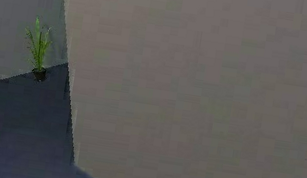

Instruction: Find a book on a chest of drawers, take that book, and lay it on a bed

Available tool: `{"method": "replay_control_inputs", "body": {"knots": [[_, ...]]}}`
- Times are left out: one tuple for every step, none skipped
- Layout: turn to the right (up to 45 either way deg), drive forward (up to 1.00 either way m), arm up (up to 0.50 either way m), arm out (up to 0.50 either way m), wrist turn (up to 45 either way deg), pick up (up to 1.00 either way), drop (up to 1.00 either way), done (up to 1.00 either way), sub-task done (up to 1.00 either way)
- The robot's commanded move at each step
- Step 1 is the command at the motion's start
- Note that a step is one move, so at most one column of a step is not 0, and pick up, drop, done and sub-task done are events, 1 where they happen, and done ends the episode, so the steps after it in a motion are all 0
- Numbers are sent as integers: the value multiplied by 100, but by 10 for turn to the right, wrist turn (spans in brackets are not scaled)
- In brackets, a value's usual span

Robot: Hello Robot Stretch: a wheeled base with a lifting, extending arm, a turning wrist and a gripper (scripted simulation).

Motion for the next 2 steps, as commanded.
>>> {"method": "replay_control_inputs", "body": {"knots": [[0,0,0,0,-450,0,0,0,0],[0,0,0,0,-420,0,0,0,0]]}}
